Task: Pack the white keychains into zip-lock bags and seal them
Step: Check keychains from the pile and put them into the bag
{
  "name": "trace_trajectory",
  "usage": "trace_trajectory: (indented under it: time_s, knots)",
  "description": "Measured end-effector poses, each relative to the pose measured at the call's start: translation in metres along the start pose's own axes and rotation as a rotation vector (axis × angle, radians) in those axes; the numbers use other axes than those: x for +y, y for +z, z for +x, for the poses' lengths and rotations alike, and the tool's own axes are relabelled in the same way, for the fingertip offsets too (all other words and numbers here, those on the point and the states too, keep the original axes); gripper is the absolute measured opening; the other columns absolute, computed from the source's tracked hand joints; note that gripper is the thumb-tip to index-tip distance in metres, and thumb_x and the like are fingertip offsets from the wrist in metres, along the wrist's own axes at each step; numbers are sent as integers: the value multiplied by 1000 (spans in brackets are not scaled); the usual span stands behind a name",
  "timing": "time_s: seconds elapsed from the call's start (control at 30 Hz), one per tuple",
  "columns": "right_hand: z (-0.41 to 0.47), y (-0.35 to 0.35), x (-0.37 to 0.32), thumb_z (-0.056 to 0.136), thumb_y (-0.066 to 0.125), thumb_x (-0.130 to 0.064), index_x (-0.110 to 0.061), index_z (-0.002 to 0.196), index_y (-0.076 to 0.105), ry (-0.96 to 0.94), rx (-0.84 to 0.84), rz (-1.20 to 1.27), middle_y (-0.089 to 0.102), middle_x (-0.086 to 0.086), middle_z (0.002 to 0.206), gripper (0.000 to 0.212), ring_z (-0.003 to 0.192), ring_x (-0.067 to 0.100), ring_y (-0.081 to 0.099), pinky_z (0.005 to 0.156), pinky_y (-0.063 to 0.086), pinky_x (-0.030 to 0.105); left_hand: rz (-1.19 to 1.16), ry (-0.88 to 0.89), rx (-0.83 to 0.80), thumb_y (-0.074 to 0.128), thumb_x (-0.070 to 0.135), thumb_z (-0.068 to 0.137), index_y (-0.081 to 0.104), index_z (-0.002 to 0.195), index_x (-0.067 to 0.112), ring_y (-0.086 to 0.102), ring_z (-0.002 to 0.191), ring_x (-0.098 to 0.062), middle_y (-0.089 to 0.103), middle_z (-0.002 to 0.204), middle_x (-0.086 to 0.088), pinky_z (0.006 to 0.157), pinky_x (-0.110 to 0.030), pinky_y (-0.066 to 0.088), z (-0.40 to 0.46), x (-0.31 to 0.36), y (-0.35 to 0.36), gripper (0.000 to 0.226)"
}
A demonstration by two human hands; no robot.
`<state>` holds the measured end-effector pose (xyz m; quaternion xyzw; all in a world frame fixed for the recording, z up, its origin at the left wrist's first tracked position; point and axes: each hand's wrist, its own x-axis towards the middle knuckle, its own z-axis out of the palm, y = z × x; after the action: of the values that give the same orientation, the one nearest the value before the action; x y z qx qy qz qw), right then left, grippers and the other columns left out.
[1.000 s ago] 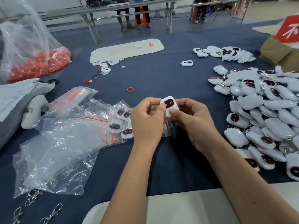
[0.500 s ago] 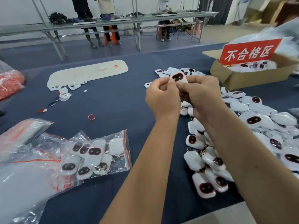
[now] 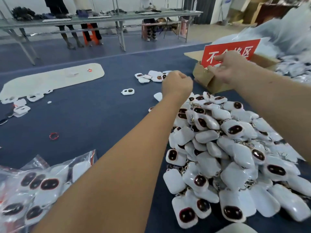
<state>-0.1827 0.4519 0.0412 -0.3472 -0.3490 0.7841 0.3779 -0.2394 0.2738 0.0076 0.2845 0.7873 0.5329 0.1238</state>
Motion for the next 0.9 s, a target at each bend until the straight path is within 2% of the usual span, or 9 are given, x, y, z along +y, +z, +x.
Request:
trace_trajectory:
  time_s: [0.13, 0.23, 0.37, 0.43, 0.53, 0.63, 0.73, 0.83, 0.9]
  knots:
    - [-19, 8, 19, 102, 53, -3, -1, 138, 51, -54, -36, -379, 55, 17, 149, 36, 134, 32, 59, 106, 55, 35, 203, 60, -25, 63, 20, 92, 69, 82, 18, 63, 85, -15, 65, 79, 11, 70, -31, 50, -28, -29, -26, 12]
    - [-49, 11, 43, 101, 54, 0, 3, 148, 46, -118, -64, -507, 60, 15, 124, 48, 96, 21, 68, 64, 59, 20, 276, 152, -147, 72, 34, 90, 66, 81, 25, 60, 77, -12, 61, 77, 13, 67, -30, 49, -72, -45, -40, 14]
    - [-115, 21, 71, 97, 56, 4, 1, 115, 62, -218, -55, -470, 66, 11, 81, 19, 53, 16, 60, 49, 55, 23, 323, 193, -358, 81, 43, 83, 65, 96, 23, 56, 73, -14, 57, 84, 9, 67, -31, 50, -122, -58, -46, 28]
    - [-153, 24, 85, 97, 55, 4, -5, 92, 65, -278, -121, -510, 65, 10, 74, 14, 51, 16, 58, 47, 52, 23, 429, 196, -308, 77, 40, 86, 68, 98, 22, 58, 79, -16, 59, 88, 7, 68, -29, 46, -133, -59, -51, 23]
    - [-196, 21, 104, 95, 54, 4, -7, 91, 69, -382, -239, -646, 73, 10, 80, 19, 58, 17, 63, 53, 53, 25, 457, 213, -163, 63, 22, 90, 56, 66, 11, 46, 59, -20, 54, 64, -4, 55, -35, 40, -147, -63, -66, 27]
    - [-226, 14, 127, 96, 58, -2, -15, 102, 75, -583, -465, -1005, 78, -2, 84, 21, 71, 10, 70, 71, 58, 28, 225, 149, 35, 69, 15, 89, 61, 70, 7, 55, 57, -22, 64, 63, -10, 59, -43, 52, -164, -78, -100, 22]
    - [-255, 12, 156, 100, 63, -16, -27, 98, 78, -627, -777, -1268, 75, -11, 82, 19, 76, 4, 68, 77, 55, 29, -60, 33, 213, 84, 16, 81, 67, 80, 13, 70, 63, -18, 72, 66, 2, 62, -37, 60, -191, -101, -141, 17]
    - [-274, 14, 185, 100, 67, -21, -27, 89, 79, -531, -891, -1115, 78, -5, 82, 17, 77, 17, 73, 76, 60, 41, -261, -79, 341, 85, 15, 81, 71, 86, 14, 70, 61, -11, 75, 72, 0, 57, -28, 57, -216, -123, -166, 15]
    - [-282, 13, 206, 100, 69, -17, -20, 90, 81, -408, -845, -920, 78, 0, 80, 16, 77, 18, 75, 72, 63, 40, -351, -91, 364, 82, 11, 85, 75, 94, 14, 76, 75, -15, 78, 82, -2, 68, -27, 60, -229, -133, -175, 11]
